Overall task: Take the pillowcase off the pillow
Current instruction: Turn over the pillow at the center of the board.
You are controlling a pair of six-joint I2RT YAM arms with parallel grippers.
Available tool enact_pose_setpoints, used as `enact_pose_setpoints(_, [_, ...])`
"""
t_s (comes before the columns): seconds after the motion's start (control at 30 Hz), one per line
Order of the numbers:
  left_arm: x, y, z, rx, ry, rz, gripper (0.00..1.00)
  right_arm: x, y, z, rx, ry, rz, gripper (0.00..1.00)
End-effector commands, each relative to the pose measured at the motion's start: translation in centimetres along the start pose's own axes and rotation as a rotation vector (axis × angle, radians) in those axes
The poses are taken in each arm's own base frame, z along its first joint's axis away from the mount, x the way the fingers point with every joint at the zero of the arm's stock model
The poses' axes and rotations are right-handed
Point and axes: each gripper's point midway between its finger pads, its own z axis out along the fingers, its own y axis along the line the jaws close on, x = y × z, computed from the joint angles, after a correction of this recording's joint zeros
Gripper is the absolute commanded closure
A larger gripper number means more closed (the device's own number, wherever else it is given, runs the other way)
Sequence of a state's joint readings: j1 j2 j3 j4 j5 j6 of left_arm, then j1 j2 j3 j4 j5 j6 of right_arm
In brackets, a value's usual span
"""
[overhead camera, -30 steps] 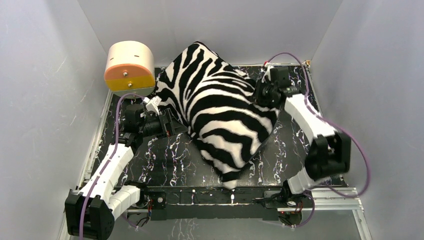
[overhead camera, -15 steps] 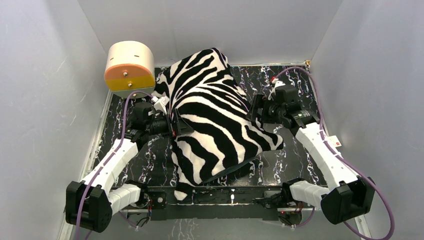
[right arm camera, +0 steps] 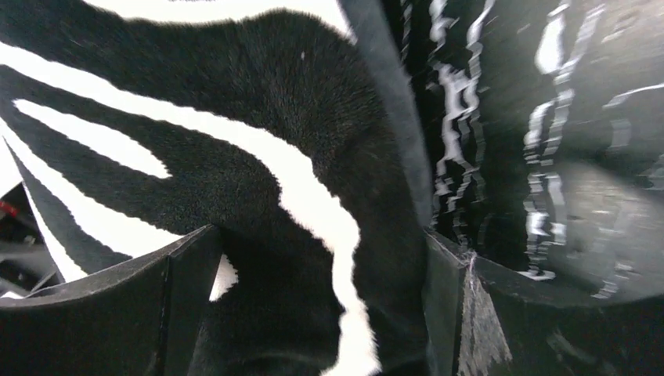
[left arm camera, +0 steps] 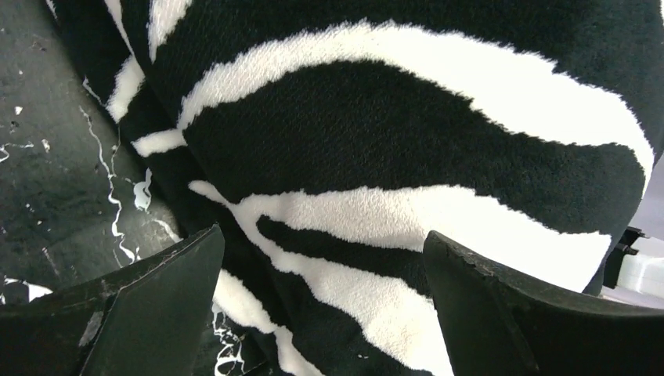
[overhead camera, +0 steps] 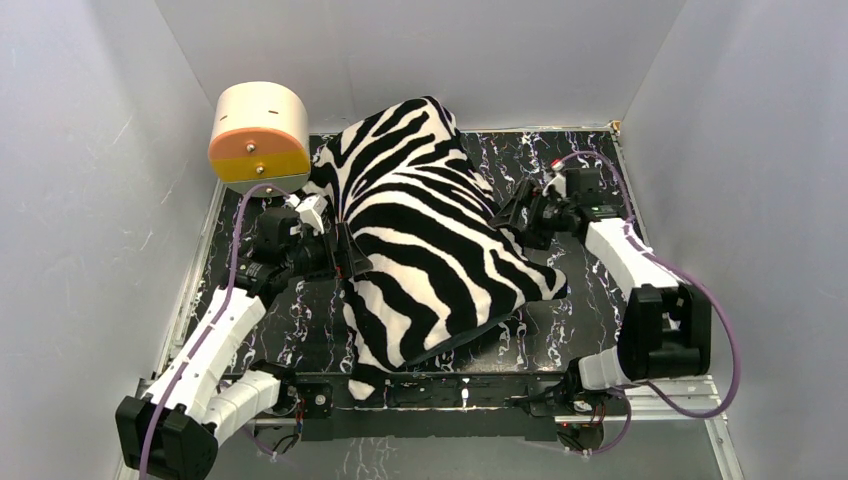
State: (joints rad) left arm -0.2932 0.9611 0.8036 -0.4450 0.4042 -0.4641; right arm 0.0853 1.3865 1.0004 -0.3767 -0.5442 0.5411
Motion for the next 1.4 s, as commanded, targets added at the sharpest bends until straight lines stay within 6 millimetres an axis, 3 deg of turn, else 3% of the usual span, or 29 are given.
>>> enact_pose_setpoints(0.0, [0.7,0.2,-1.0,-0.029,0.019,0.012,0.02,3.2,4.8,2.1,-0.272,0.157,-0.044,0.01])
enact_pose_setpoints(0.07, [1.6,-1.0,-0.2,0.063,0.056,-0.019,0.02,4.8,5.1,3.0,-0.311,0.222,-0.030,0.09])
enact_pose_setpoints(0.13, [2.6,-2.0,0.5,0.158,0.097,-0.050,0.02,5.7,5.7,3.2,-0.358,0.247,-0.014,0.34])
enact_pose_setpoints(0.3, [4.0,-1.3,1.9,0.159,0.137,-0.086,0.04,3.4,6.7,1.2,-0.276,0.055,-0.039,0.90])
enact_pose_setpoints(0.37, [4.0,-1.3,2.0,0.161,0.134,-0.087,0.04,2.5,8.5,-0.6,-0.316,-0.017,-0.076,1.00])
enact_pose_setpoints(0.5, [3.6,-1.8,2.5,0.177,0.126,-0.085,0.04,1.0,11.1,-4.2,-0.328,-0.135,-0.115,1.00])
enact_pose_setpoints(0.63, [1.1,-2.6,3.1,0.182,0.083,-0.051,0.04,0.2,12.9,-7.8,-0.332,-0.255,-0.146,1.00])
enact_pose_setpoints(0.8, [-0.5,-6.4,5.7,0.278,0.101,-0.009,0.05,-0.3,15.9,-11.6,-0.383,-0.325,-0.228,1.00])
enact_pose_setpoints(1.0, [-0.7,-11.0,10.8,0.276,0.108,0.091,0.04,-1.1,20.6,-16.5,-0.478,-0.405,-0.373,1.00])
enact_pose_setpoints(1.1, [-1.9,-12.4,12.3,0.304,0.055,0.087,0.04,-0.9,22.3,-17.7,-0.528,-0.388,-0.426,1.00])
enact_pose_setpoints(1.23, [-2.0,-13.6,13.0,0.354,0.083,0.096,0.03,0.2,23.5,-18.2,-0.597,-0.324,-0.493,1.00])
enact_pose_setpoints(1.37, [-2.3,-11.0,11.9,0.217,0.010,0.076,0.03,2.5,22.8,-15.4,-0.602,-0.158,-0.512,1.00])
